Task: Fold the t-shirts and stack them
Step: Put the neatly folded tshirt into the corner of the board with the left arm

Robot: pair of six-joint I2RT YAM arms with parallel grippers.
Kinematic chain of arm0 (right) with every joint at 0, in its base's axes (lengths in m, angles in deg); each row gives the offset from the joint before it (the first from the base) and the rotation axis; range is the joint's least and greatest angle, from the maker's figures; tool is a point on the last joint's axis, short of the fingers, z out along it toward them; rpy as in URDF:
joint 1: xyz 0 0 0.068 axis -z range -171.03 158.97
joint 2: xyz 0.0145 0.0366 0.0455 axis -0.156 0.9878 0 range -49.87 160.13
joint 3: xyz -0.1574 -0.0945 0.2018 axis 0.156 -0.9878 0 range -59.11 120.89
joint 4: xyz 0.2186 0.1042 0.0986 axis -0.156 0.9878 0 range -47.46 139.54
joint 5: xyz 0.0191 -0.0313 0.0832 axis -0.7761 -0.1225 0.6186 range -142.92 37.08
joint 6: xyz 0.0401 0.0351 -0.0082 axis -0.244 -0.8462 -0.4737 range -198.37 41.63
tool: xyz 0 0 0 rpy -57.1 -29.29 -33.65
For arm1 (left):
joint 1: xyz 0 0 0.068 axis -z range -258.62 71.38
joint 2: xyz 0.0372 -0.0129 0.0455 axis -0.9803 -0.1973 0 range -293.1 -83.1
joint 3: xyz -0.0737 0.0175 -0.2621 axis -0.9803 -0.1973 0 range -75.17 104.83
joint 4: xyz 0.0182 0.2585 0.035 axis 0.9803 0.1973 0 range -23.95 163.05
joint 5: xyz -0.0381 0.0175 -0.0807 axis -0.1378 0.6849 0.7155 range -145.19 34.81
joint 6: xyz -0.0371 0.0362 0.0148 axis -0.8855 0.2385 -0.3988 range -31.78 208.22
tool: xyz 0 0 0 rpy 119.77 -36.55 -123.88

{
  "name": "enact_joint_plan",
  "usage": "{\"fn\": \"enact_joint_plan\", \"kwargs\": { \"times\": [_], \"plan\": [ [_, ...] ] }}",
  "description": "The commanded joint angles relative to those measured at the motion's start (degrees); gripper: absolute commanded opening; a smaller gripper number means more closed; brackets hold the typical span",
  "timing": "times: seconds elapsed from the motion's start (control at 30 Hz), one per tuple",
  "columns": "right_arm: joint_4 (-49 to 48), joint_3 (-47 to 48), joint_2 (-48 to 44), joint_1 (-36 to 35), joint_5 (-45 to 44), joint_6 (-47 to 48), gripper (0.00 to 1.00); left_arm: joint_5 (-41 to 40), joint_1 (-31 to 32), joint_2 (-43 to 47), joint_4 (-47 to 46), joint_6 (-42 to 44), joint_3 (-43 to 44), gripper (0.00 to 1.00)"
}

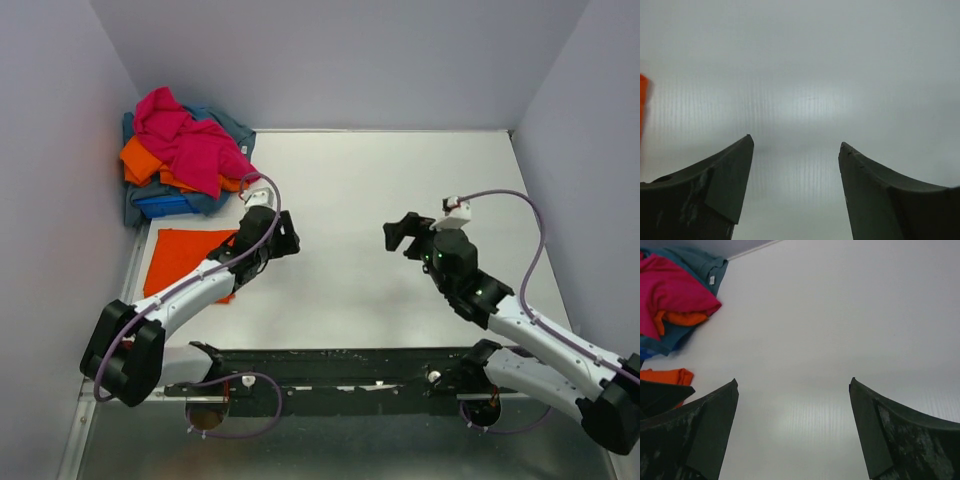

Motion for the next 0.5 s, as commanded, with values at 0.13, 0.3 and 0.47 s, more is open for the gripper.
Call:
{"fn": "enact_joint_plan", "kwargs": {
  "times": [0.13,0.3,0.47],
  "plan": [
    [5.7,-13.3,-18.7,0.2,-8.6,1.7,1.0,-9.4,10.7,9.5,-14.2,12.2,-8.8,0.98],
    [5.0,-17.5,-25.2,0.2,-9.5,1.5,1.0,-7.7,11.0,18.1,-20.8,13.7,-16.2,0.99],
    [5.4,-17.1,-25.5,0.1,-11.9,1.6,1.0,-9.0,11.0,23.4,-19.7,13.7,-16.9,0.99]
  ]
}}
